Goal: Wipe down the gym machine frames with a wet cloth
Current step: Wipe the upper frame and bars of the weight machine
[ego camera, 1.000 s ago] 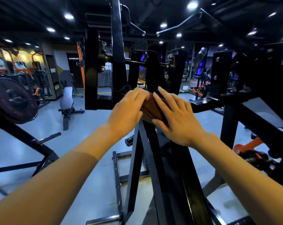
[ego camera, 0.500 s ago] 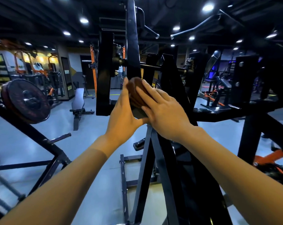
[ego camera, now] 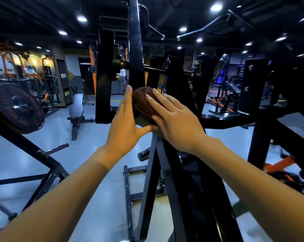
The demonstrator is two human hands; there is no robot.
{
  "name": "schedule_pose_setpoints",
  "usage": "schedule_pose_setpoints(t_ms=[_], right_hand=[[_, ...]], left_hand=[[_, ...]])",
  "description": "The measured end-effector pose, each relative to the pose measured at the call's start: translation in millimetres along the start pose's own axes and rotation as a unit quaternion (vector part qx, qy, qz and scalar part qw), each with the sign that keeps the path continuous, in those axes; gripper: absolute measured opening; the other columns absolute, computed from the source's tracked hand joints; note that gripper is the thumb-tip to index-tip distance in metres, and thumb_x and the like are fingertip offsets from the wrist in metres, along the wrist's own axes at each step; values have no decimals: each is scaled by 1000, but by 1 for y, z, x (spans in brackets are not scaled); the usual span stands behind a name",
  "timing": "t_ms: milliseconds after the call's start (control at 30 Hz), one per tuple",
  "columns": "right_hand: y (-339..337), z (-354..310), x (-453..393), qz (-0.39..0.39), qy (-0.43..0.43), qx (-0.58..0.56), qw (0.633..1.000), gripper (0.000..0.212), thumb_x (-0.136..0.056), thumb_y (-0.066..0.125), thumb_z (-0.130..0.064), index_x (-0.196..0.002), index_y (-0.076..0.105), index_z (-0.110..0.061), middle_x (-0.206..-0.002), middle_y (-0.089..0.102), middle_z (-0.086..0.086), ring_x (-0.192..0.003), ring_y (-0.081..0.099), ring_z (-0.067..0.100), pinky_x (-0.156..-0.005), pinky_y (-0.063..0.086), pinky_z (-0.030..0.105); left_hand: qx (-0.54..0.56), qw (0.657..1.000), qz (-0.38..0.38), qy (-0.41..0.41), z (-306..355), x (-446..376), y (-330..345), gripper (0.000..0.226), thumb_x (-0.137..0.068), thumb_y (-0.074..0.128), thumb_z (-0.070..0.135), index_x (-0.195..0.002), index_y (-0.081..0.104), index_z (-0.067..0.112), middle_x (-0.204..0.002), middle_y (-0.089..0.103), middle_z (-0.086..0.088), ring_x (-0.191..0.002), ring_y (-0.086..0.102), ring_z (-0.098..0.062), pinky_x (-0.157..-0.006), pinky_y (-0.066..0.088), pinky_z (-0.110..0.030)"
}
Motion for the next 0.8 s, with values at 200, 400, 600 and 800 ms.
schedule_pose_setpoints(t_ms=[200,400,600,800], right_hand=[[-13,29,65,-8,102,-77,992,58,-110,42,-38,-164,24,-33,-173,11,-11,-158,16,20,-126,15,32],[-8,57,-17,1,212,-165,963,55,-111,34,-43,-164,23,-35,-173,13,-11,-156,19,19,-123,29,45],[-11,50,8,7,240,-155,958,56,-112,32,-40,-165,14,-39,-173,5,-14,-151,24,22,-103,43,42],[-6,53,31,-9,266,-80,961,63,-111,32,-40,-167,8,-25,-174,-5,2,-160,-3,23,-128,11,48]], left_hand=[[-184,968,58,162,17,4,-6,70,-96,49,53,-151,47,9,-169,18,-15,-158,5,-31,-127,8,-37],[-161,966,82,186,67,-20,12,40,-102,44,28,-102,79,9,-110,76,-6,-121,62,-27,-125,24,-45],[-146,971,100,162,76,-30,29,48,-102,35,27,-59,53,17,-55,48,2,-55,46,-22,-82,51,-41],[-204,958,165,116,73,-41,46,50,-102,38,28,-55,51,18,-57,34,7,-60,33,-18,-68,39,-37]])
Point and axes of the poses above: each hand's wrist, its own x-axis away from the middle knuckle, its own y-axis out of the palm, z = x × y, the point moved 3 cm from there along -x, towards the middle knuckle
